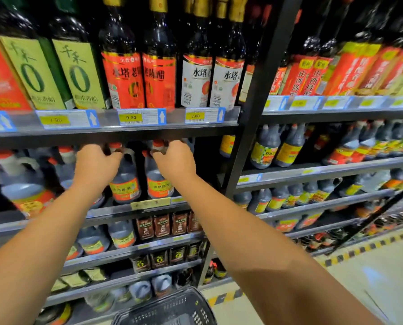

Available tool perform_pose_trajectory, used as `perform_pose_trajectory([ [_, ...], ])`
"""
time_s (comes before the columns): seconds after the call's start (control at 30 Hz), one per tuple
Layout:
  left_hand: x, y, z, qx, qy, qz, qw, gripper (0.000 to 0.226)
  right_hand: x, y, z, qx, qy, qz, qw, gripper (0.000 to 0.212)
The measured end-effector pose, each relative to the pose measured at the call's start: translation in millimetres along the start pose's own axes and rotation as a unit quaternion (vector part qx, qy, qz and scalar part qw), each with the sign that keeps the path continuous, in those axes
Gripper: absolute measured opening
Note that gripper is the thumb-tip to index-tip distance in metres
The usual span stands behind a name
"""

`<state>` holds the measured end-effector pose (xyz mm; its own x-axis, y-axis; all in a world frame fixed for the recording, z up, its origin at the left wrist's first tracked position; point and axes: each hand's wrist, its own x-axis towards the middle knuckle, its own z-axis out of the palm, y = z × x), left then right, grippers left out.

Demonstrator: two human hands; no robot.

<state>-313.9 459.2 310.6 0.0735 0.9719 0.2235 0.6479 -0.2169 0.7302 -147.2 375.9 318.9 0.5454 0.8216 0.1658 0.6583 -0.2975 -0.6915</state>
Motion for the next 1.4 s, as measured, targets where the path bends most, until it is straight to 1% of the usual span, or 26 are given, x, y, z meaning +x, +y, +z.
perform_pose_trajectory([
  [0.03, -12.3, -3.9, -3.1, -0.013, 0.009, 0.013, 1.0, 0.034, -13.0, 3.9, -6.7, 0.018, 0.007, -0.019, 1.0, 0.027],
  [0.07, -27.2, -8.7, -4.9, -0.019, 0.008, 0.025, 0.999, 0.033, -26.0, 12.0, -11.9, 0.037, 0.015, -0.043, 0.998, 0.03],
  [0.13, -62.8, -16.3, -6.5, -0.029, -0.019, 0.065, 0.997, 0.045, -56.2, 33.4, -25.7, 0.07, 0.009, -0.067, 0.995, 0.053],
  [0.17, -81.7, -20.2, -5.3, -0.052, -0.028, 0.086, 0.995, 0.052, -71.0, 46.7, -33.6, 0.087, 0.006, -0.06, 0.994, 0.057],
  [0.23, -116.7, -17.3, -2.9, -0.105, -0.049, 0.129, 0.985, 0.052, -95.3, 78.0, -51.6, 0.146, 0.034, -0.042, 0.988, 0.052],
  [0.3, -143.2, -3.0, 4.6, -0.108, -0.083, 0.167, 0.977, 0.054, -109.9, 109.6, -77.2, 0.227, 0.097, -0.013, 0.969, 0.039],
  [0.33, -152.7, 7.5, 10.5, -0.1, -0.103, 0.185, 0.972, 0.059, -112.4, 126.2, -91.6, 0.244, 0.133, 0.001, 0.961, 0.033],
  [0.4, -166.5, 33.9, 27.2, -0.091, -0.127, 0.242, 0.958, 0.068, -108.7, 158.7, -122.8, 0.223, 0.185, 0.021, 0.957, 0.03],
  [0.5, -184.8, 77.0, 68.2, -0.063, -0.158, 0.365, 0.915, 0.074, -85.1, 216.8, -162.0, 0.093, 0.215, 0.022, 0.972, 0.047],
  [0.57, -199.6, 106.7, 104.2, -0.047, -0.183, 0.427, 0.884, 0.076, -65.4, 252.2, -184.8, 0.014, 0.215, 0.03, 0.976, 0.063],
  [0.6, -207.2, 121.4, 124.2, -0.042, -0.197, 0.456, 0.867, 0.075, -54.8, 268.6, -195.3, -0.003, 0.208, 0.041, 0.977, 0.068],
  [0.67, -219.5, 151.5, 169.4, -0.015, -0.21, 0.505, 0.837, 0.073, -31.6, 298.3, -215.8, -0.014, 0.185, 0.053, 0.981, 0.072],
  [0.7, -222.1, 166.4, 193.9, 0.008, -0.206, 0.515, 0.832, 0.073, -18.4, 312.8, -225.0, -0.026, 0.175, 0.046, 0.983, 0.074],
  [0.77, -217.8, 194.0, 242.2, 0.05, -0.187, 0.492, 0.849, 0.073, 11.0, 340.5, -241.2, -0.059, 0.154, 0.025, 0.986, 0.077],
  [0.83, -205.3, 217.8, 282.6, 0.074, -0.157, 0.439, 0.881, 0.074, 37.9, 366.5, -253.7, -0.098, 0.127, 0.015, 0.987, 0.08],
  [0.9, -186.8, 237.3, 311.4, 0.119, -0.118, 0.374, 0.912, 0.079, 62.7, 382.7, -263.0, -0.129, 0.106, 0.015, 0.986, 0.073],
  [0.97, -167.6, 254.8, 329.4, 0.181, -0.08, 0.308, 0.931, 0.089, 83.1, 388.0, -270.4, -0.121, 0.084, 0.021, 0.989, 0.061],
  [1.0, -158.4, 261.8, 335.8, 0.196, -0.064, 0.266, 0.942, 0.094, 94.6, 391.1, -271.5, -0.1, 0.068, 0.031, 0.992, 0.063],
  [1.03, -150.1, 266.3, 341.9, 0.194, -0.054, 0.218, 0.955, 0.098, 104.2, 392.8, -273.1, -0.074, 0.049, 0.04, 0.995, 0.071],
  [1.1, -139.6, 273.8, 350.7, 0.144, -0.043, 0.133, 0.98, 0.1, 122.0, 395.8, -271.3, -0.013, 0.023, 0.051, 0.998, 0.082],
  [1.13, -135.3, 275.9, 356.4, 0.109, -0.046, 0.102, 0.988, 0.1, 127.5, 396.3, -270.8, 0.024, 0.01, 0.061, 0.998, 0.08],
  [1.2, -129.7, 282.0, 364.5, 0.028, -0.069, 0.053, 0.996, 0.094, 135.4, 400.2, -265.8, 0.093, -0.001, 0.076, 0.993, 0.062],
  [1.3, -119.7, 285.0, 379.4, -0.063, -0.083, 0.002, 0.995, 0.082, 139.7, 408.7, -256.7, 0.131, 0.004, 0.082, 0.988, 0.031],
  [1.33, -118.2, 285.4, 384.2, -0.086, -0.077, -0.005, 0.993, 0.085, 139.5, 411.4, -255.1, 0.137, 0.006, 0.08, 0.987, 0.031],
  [1.37, -116.9, 284.3, 389.5, -0.105, -0.072, -0.01, 0.992, 0.09, 139.6, 413.4, -254.8, 0.147, 0.012, 0.071, 0.987, 0.037],
  [1.4, -117.2, 285.1, 392.9, -0.12, -0.066, -0.014, 0.991, 0.091, 139.7, 413.5, -255.8, 0.15, 0.015, 0.064, 0.986, 0.05],
])
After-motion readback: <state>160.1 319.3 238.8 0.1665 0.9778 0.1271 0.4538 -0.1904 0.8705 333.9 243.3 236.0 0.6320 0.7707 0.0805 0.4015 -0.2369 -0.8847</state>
